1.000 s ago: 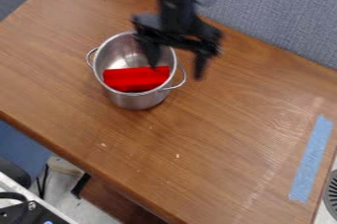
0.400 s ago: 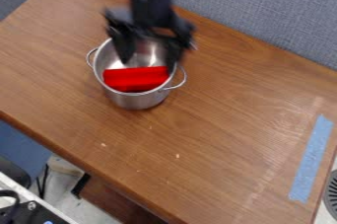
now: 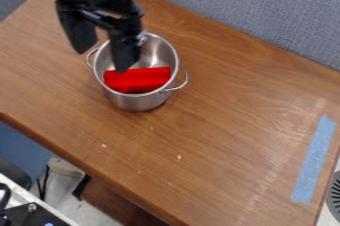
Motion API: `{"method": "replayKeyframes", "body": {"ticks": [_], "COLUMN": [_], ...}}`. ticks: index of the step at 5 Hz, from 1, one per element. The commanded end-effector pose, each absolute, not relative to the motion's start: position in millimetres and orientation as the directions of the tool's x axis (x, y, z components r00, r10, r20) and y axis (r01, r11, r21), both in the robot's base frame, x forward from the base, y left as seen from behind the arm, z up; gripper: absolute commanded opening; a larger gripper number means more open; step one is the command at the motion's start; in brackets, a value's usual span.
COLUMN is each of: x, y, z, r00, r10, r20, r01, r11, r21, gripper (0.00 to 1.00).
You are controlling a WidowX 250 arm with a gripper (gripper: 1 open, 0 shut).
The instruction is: Put the red object in the metal pot
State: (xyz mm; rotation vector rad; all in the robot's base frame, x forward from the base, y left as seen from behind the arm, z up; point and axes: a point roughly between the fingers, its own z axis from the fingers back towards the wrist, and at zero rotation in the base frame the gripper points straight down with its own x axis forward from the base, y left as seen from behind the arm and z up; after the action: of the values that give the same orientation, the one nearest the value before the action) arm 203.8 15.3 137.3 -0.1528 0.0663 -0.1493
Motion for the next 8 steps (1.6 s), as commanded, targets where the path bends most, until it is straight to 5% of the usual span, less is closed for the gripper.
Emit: {"method": "replayKeyframes", "body": {"ticks": [1,3,5,7,8], "x": [209,191,195,241,259], "y": [9,-4,18,25,28], "z": [143.1,131.6,78.1,102.7,89.5], "r00": [0.995,1.000,0.953,0.874,0.862], "r10": [-0.102,-0.020,-0.300,-0.482,-0.499], "r20": [0.006,0.017,0.037,0.070,0.094], "r01": [0.102,0.023,0.301,0.485,0.506], "r11": [0.984,0.989,0.937,0.849,0.833], "r21": [-0.148,-0.146,-0.177,-0.210,-0.222], "gripper": [1.00,1.00,1.00,1.00,1.00]}}
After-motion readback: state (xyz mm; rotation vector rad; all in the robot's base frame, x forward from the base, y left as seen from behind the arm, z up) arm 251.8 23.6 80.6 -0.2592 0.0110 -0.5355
